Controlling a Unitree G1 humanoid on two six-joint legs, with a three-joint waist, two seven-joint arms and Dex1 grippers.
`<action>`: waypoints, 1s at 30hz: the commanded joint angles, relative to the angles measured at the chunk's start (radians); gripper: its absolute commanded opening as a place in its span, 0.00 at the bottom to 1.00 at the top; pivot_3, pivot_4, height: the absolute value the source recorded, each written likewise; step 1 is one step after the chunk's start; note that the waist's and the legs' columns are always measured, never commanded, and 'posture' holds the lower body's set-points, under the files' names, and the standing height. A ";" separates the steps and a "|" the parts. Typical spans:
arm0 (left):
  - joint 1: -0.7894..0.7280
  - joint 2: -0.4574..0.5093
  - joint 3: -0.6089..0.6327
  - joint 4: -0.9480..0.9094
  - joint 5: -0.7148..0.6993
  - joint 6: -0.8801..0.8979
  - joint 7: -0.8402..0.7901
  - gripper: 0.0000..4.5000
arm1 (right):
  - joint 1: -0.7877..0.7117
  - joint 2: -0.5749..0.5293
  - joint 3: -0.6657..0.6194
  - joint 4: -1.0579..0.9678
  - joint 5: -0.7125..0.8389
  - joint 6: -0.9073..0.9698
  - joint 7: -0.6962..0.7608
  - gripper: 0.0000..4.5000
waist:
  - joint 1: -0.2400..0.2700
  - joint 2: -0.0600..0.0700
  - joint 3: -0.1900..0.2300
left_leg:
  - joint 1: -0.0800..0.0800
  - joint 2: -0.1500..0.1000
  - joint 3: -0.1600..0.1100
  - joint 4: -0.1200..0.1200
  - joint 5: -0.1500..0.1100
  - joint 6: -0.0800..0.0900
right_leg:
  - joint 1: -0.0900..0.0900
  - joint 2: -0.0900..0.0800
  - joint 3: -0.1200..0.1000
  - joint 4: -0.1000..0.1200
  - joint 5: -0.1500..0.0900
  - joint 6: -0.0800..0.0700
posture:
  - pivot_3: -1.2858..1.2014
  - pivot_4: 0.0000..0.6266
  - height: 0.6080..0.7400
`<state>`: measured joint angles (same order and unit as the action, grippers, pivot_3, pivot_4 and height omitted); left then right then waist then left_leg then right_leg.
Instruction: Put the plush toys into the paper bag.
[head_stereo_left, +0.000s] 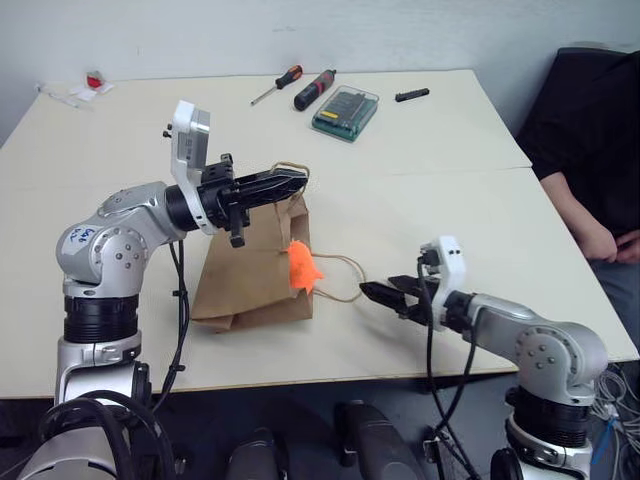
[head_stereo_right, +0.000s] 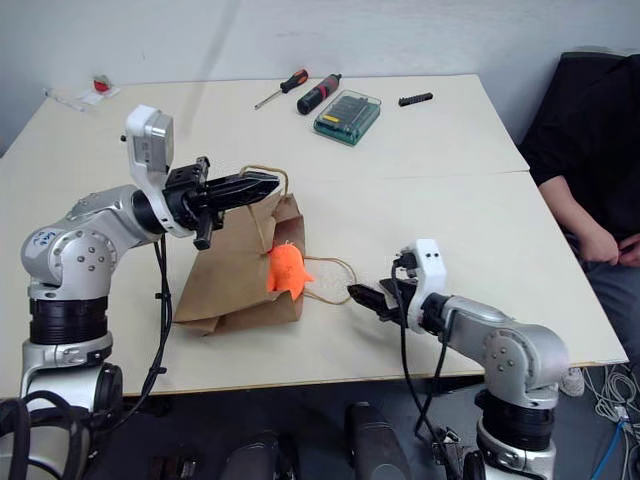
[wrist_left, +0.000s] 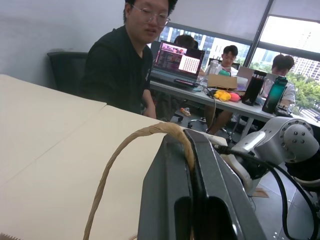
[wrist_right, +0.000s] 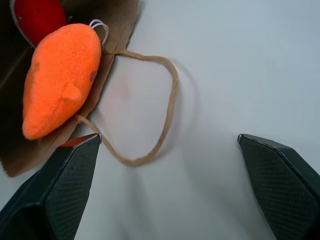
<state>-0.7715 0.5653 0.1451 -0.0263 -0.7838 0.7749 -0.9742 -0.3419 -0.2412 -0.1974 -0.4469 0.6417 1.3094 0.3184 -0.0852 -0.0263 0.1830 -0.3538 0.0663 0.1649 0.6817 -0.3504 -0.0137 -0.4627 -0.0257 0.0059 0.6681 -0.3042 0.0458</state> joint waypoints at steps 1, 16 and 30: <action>-0.024 0.005 0.009 -0.022 -0.011 -0.005 -0.001 0.00 | -0.030 0.055 0.064 0.033 -0.013 -0.101 -0.001 0.99 | 0.001 0.000 0.000 | 0.000 0.000 0.000 0.000 0.000 0.000 | 0.000 0.000 0.000 0.000 0.000 0.000 | 0.52 0.24 1.00; -0.019 0.013 0.008 -0.019 0.001 -0.017 -0.003 0.00 | -0.061 0.007 0.050 -0.034 0.036 -0.138 -0.001 0.00 | 0.005 0.000 0.000 | -0.001 0.000 -0.001 0.000 0.000 0.001 | 0.000 -0.001 -0.001 -0.002 0.000 0.000 | 0.52 0.24 1.00; -0.125 -0.031 0.015 0.131 0.035 -0.088 0.008 0.00 | -0.431 -0.181 -0.391 0.043 0.588 -0.032 -0.025 0.00 | 0.016 0.001 0.000 | -0.003 -0.001 -0.002 0.000 0.000 0.001 | 0.000 -0.002 -0.002 -0.003 0.000 0.000 | 0.52 0.24 1.00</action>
<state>-0.8782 0.5328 0.1428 0.0950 -0.7586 0.7122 -0.9611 -0.7500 -0.3884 -0.5368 -0.3960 1.1237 1.2902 0.2661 -0.0695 -0.0256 0.1834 -0.3566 0.0658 0.1628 0.6814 -0.3503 -0.0121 -0.4629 -0.0271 0.0032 0.6643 -0.3041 0.0460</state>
